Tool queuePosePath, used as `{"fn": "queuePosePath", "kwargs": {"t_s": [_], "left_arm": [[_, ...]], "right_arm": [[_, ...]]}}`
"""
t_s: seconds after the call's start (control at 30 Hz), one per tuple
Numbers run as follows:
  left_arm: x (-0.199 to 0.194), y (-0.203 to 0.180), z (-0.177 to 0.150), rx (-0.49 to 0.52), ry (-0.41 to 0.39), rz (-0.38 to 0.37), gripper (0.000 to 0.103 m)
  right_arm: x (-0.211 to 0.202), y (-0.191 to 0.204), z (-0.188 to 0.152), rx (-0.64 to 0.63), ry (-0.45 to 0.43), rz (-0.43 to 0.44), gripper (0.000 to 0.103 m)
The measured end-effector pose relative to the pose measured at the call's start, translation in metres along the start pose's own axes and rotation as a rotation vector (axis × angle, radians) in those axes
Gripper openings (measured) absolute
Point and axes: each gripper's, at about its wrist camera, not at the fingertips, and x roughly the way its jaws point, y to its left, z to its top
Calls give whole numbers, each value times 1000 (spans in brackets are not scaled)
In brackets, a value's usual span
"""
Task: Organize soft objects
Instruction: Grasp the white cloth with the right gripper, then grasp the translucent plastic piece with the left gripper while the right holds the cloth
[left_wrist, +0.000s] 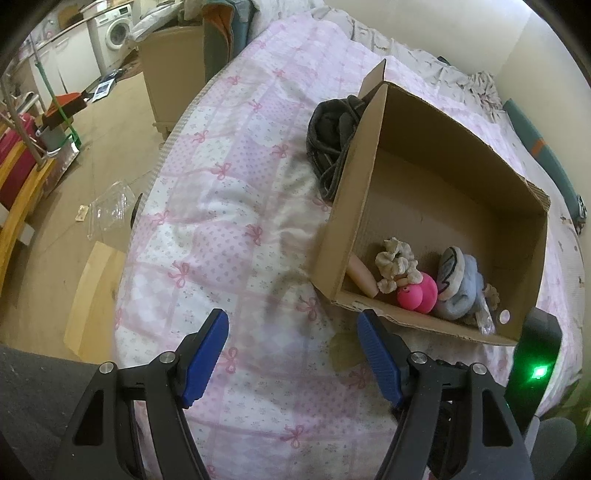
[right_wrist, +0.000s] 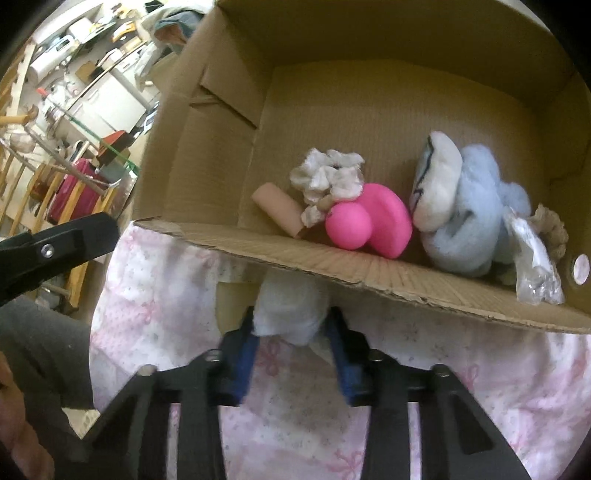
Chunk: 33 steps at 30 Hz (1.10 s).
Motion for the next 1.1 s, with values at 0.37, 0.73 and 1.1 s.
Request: {"fn": "queuePosePath", "kwargs": {"t_s": [0.37, 0.73, 1.1], "left_arm": [[3, 0, 0, -8, -2, 10, 70], [15, -9, -13, 39, 34, 4, 70], [56, -35, -37, 113, 127, -56, 68]], "right_arm": [[-39, -10, -10, -7, -8, 33, 21], [-108, -42, -29, 64, -64, 113, 21], [-96, -74, -35, 168, -81, 80, 21]]}}
